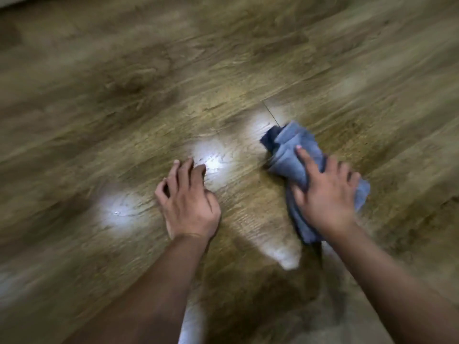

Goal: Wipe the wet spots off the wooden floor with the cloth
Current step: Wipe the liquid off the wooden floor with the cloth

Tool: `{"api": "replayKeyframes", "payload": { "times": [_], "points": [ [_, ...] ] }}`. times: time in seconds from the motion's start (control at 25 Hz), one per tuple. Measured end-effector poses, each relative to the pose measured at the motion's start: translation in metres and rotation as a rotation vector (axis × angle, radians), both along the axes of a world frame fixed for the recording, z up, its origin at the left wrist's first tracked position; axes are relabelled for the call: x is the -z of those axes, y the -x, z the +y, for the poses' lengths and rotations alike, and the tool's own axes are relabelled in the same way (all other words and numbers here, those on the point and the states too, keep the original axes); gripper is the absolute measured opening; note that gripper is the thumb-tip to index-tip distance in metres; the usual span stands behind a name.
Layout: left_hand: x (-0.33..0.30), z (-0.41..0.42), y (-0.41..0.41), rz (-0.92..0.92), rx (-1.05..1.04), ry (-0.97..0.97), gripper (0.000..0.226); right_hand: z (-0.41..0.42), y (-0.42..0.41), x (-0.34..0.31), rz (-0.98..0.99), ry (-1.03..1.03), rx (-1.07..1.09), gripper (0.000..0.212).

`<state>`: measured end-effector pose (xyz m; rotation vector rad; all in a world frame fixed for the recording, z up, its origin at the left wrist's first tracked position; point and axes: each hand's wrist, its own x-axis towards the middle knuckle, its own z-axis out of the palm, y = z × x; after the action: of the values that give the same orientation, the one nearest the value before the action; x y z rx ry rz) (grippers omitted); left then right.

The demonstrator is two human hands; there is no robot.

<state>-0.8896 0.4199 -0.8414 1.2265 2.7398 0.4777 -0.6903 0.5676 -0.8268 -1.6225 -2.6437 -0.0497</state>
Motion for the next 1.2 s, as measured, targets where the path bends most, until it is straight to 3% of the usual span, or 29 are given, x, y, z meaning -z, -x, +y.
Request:
{"api": "replayKeyframes", "payload": {
  "times": [0.2, 0.28, 0.36, 0.52, 0.64, 0.8, 1.0, 1.08, 1.2],
  "points": [
    [-0.001, 0.002, 0.005, 0.004, 0.028, 0.097, 0.055, 0.101, 0.08, 0.007, 0.093, 0.0, 0.506, 0.063],
    [0.0, 0.001, 0.007, 0.007, 0.039, 0.115, 0.054, 0.105, 0.133, 0.008, 0.07, 0.042, 0.551, 0.067],
    [0.0, 0.0, 0.007, 0.016, 0.043, 0.11, 0.052, 0.08, 0.185, 0.004, 0.012, 0.055, 0.342, 0.073],
    [0.0, 0.002, 0.006, 0.041, 0.016, 0.144, 0.05, -0.012, 0.251, -0.001, 0.008, 0.048, -0.391, 0.07],
    [0.0, 0.001, 0.005, 0.055, 0.005, 0.093, 0.042, -0.01, 0.254, -0.008, 0.051, 0.146, -0.614, 0.066],
    [0.003, 0.0, 0.007, 0.028, 0.027, 0.042, 0.039, 0.055, 0.205, -0.005, 0.038, 0.11, -0.361, 0.066],
    [0.005, 0.0, 0.005, 0.037, 0.049, 0.098, 0.04, 0.114, 0.116, 0.004, 0.107, 0.04, 0.355, 0.06],
    [0.008, 0.0, 0.01, 0.052, 0.046, 0.097, 0.042, 0.104, 0.115, 0.006, 0.075, 0.026, 0.346, 0.062],
    [0.007, 0.001, 0.009, 0.011, 0.021, 0.069, 0.048, 0.042, 0.104, 0.004, 0.06, 0.006, 0.117, 0.069]
  ]
}}
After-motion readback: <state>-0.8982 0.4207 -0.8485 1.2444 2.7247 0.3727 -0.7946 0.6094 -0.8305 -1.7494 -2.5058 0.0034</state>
